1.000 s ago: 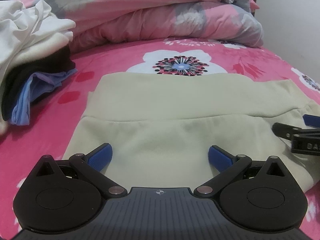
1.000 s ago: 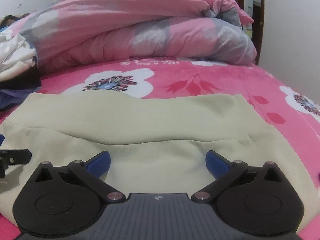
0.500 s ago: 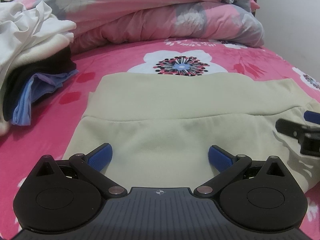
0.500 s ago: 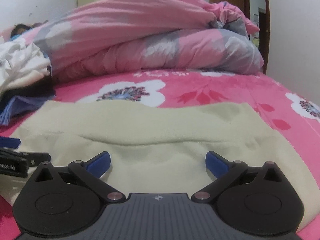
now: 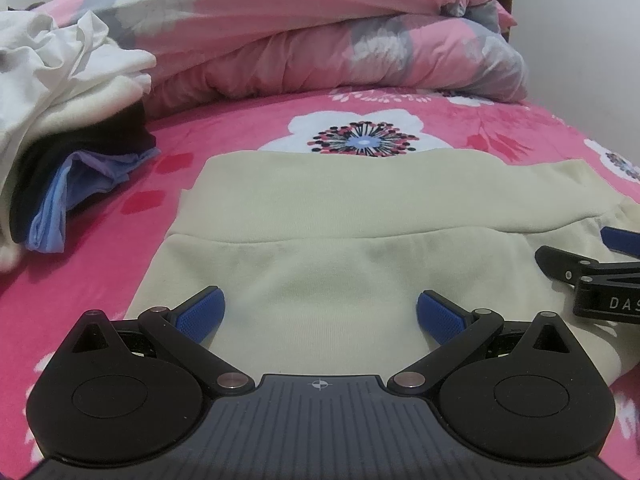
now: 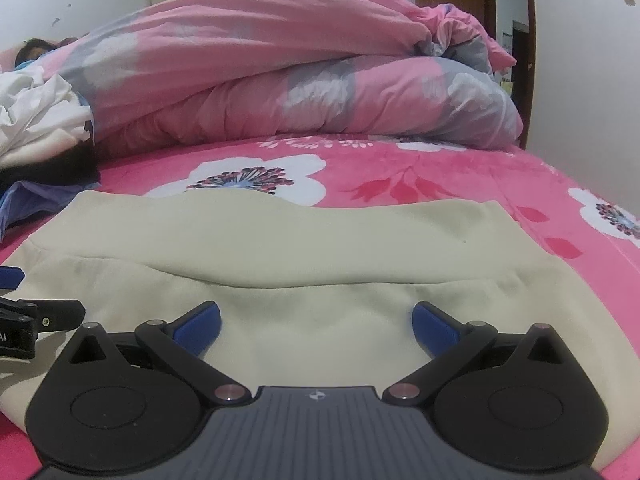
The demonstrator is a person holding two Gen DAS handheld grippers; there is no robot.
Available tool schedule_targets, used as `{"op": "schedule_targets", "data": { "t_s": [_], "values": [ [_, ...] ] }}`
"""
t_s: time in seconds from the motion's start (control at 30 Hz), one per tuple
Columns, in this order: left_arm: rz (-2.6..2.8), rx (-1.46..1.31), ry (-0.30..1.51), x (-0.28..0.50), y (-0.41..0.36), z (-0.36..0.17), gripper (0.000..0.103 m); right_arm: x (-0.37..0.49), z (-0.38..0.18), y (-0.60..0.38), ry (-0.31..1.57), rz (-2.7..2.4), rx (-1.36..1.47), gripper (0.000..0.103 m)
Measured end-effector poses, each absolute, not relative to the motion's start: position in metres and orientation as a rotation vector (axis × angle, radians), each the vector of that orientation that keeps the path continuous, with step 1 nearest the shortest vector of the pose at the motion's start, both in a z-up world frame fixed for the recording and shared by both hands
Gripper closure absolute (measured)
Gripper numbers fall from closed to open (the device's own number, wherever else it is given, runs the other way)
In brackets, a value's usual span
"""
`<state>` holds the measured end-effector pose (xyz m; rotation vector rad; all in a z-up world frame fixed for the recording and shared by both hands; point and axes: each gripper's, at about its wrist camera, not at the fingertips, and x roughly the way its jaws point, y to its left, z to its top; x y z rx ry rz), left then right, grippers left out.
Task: Fold clothes
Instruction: 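Move the left gripper to the beige garment's edge and close on it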
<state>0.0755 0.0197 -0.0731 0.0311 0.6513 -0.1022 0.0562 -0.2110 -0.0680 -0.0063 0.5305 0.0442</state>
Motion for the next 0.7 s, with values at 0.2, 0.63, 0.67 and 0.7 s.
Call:
{"op": "schedule_targets", "data": {
  "t_s": [0.2, 0.63, 0.67, 0.7],
  "values": [
    [-0.102, 0.005, 0.611, 0.056, 0.021, -0.068, 0.000, 0.055, -0.069, -0.211, 0.526, 0.047, 0.000, 0.000],
    [-0.107, -0.154, 0.555, -0.014, 0.044, -0.045, 0.000, 0.054, -0.069, -0.214, 0.519, 0.054, 0.015, 0.000],
    [-0.108, -0.164, 0.560, -0.018, 0.047, -0.045, 0.000, 0.054, -0.069, -0.214, 0.518, 0.054, 0.016, 0.000],
    [-0.109, -0.175, 0.565, -0.023, 0.049, -0.045, 0.000, 0.054, -0.069, -0.214, 0.518, 0.054, 0.016, 0.000]
  ]
}}
